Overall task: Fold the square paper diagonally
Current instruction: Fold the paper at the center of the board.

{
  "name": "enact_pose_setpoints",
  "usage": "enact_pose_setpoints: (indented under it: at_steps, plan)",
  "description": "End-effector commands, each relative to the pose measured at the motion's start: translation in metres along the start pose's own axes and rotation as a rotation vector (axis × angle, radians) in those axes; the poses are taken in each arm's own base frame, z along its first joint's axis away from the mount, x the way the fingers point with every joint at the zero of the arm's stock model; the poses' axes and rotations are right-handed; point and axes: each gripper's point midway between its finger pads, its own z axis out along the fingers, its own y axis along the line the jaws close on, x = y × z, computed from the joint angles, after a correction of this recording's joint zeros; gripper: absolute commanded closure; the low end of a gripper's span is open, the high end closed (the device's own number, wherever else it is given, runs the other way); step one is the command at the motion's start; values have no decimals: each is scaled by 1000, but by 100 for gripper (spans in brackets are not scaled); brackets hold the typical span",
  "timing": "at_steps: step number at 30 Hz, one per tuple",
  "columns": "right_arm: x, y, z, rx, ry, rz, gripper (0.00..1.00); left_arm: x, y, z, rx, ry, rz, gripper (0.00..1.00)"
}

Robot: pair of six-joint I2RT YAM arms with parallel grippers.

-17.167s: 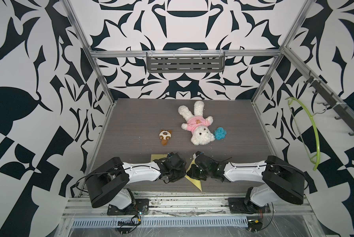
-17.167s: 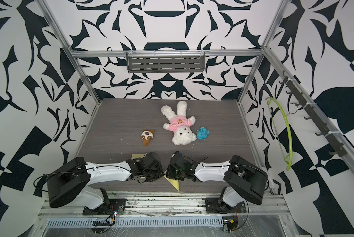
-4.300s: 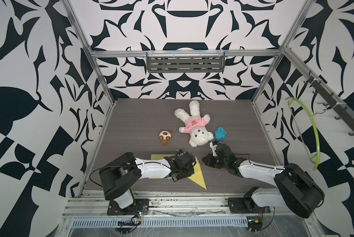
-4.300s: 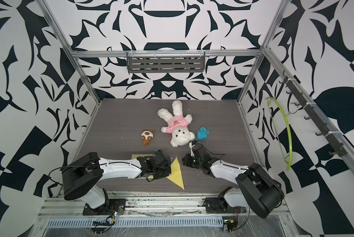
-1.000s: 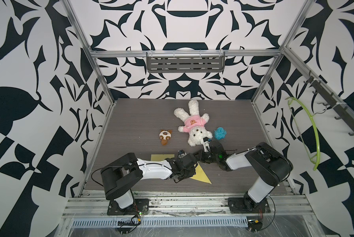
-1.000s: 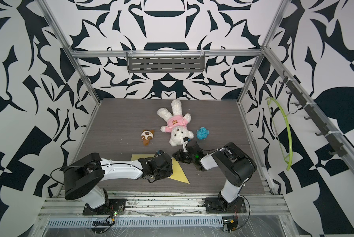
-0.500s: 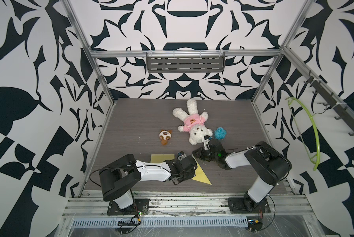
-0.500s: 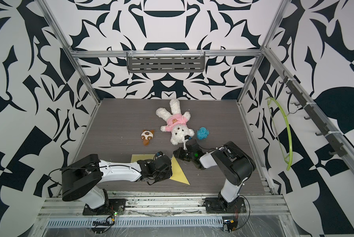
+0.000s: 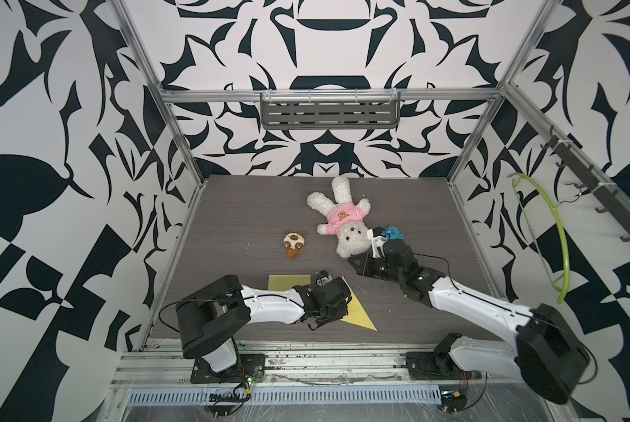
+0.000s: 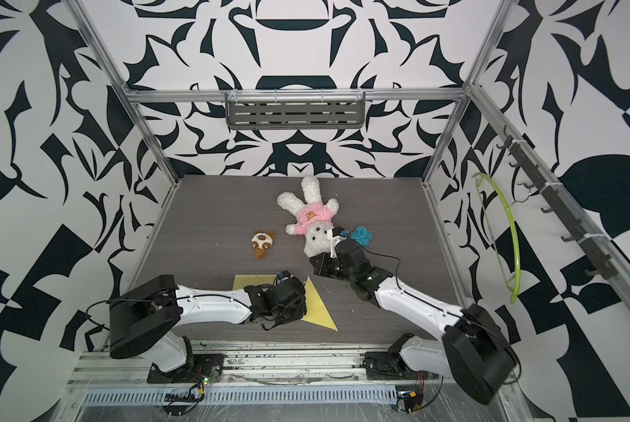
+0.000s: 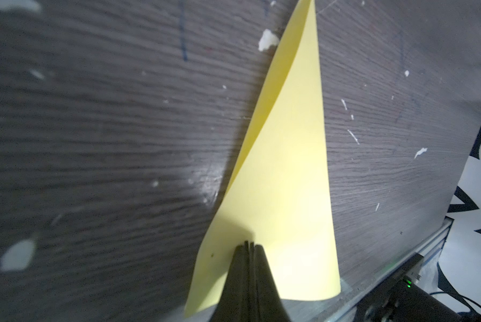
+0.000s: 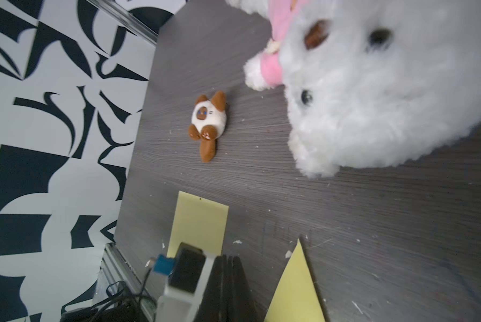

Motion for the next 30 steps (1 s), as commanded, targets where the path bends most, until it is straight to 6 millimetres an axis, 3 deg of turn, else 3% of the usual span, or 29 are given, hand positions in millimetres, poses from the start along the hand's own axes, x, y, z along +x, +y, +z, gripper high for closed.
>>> enact_pose_setpoints:
  at_steps: [1,4,9,13,22,30]
  plan:
    - [36,-31,-20,127,87,19,100,40,100,4,-359,156,26,100]
    - [64,-36,-32,150,129,10,99,39,96,6,-355,160,32,100]
    - [111,-51,-35,224,218,-8,100,40,95,8,-356,167,38,100]
    - [132,-66,-34,299,257,-38,100,40,96,9,-358,167,37,100]
    - [140,-89,-29,345,236,-22,100,40,96,9,-359,167,37,100]
    - [138,-81,-21,316,238,-28,100,40,96,9,-359,168,38,100]
